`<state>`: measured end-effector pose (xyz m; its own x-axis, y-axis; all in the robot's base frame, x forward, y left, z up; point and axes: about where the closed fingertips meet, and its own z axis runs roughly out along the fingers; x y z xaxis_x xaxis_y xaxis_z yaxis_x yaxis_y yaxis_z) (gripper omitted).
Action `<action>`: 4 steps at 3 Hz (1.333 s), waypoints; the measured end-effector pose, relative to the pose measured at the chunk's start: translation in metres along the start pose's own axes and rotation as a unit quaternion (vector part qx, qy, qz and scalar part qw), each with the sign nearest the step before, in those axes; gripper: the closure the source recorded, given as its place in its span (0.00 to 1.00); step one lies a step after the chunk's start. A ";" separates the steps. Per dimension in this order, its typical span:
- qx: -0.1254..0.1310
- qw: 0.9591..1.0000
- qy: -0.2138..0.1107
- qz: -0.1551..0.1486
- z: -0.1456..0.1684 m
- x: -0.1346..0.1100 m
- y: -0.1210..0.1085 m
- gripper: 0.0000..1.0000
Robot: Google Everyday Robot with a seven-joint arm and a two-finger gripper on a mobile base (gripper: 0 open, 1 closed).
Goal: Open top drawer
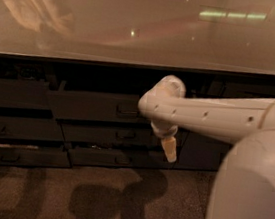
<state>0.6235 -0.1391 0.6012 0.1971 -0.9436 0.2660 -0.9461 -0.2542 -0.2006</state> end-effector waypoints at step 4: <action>0.042 0.993 -0.073 -0.077 0.011 -0.053 0.039 0.00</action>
Offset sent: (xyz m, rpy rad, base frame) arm -0.0253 0.0352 -0.0358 -0.1498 0.0323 0.0890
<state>0.5789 -0.1017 0.5686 0.3798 -0.9110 0.1608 -0.8779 -0.4097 -0.2478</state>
